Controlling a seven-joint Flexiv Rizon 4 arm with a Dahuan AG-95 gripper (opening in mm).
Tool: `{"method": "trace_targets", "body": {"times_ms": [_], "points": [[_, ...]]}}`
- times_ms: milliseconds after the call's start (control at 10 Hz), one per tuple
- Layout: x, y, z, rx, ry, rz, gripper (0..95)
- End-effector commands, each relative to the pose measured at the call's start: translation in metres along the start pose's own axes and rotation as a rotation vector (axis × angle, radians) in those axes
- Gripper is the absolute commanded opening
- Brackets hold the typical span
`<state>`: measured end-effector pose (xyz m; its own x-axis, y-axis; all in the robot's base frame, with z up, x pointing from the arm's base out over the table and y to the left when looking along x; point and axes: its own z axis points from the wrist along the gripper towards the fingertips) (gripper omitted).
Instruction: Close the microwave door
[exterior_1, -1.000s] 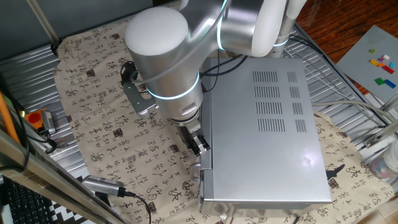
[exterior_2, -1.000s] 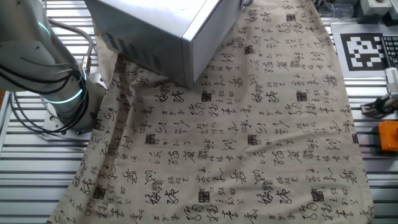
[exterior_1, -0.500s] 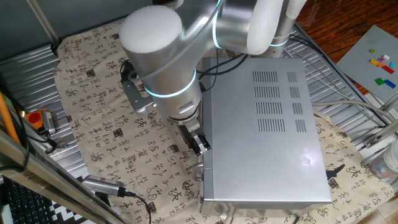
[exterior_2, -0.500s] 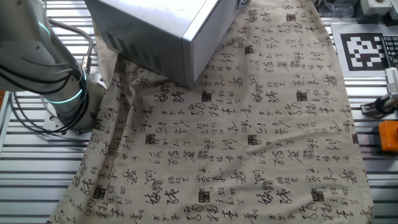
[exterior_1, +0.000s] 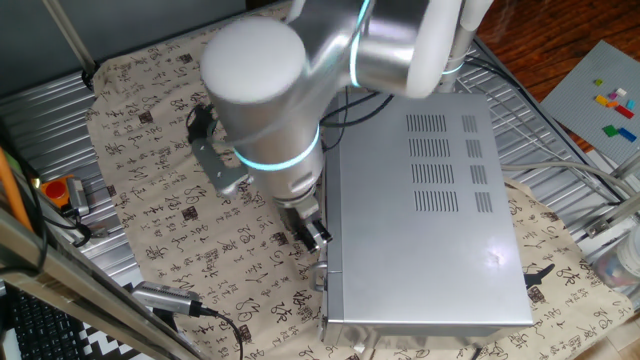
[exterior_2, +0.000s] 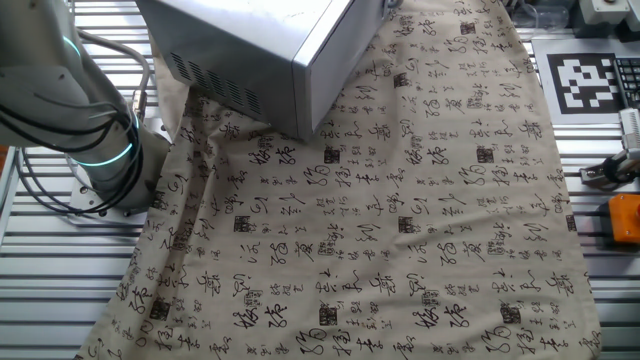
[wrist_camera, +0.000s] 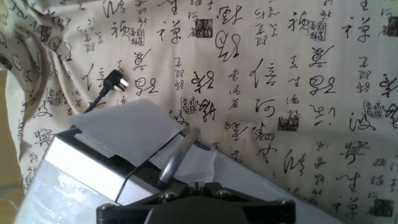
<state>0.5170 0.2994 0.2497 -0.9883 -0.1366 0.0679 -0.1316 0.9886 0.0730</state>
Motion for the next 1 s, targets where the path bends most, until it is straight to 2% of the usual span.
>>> {"method": "trace_targets", "body": {"times_ms": [100,500,1000], "points": [[-0.016,-0.024,0.002,0.057,-0.008,-0.064,0.0],[-0.037,-0.047,0.003,0.047,-0.002,-0.099,0.0],[-0.038,-0.050,0.004,0.031,-0.005,-0.117,0.0]]}}
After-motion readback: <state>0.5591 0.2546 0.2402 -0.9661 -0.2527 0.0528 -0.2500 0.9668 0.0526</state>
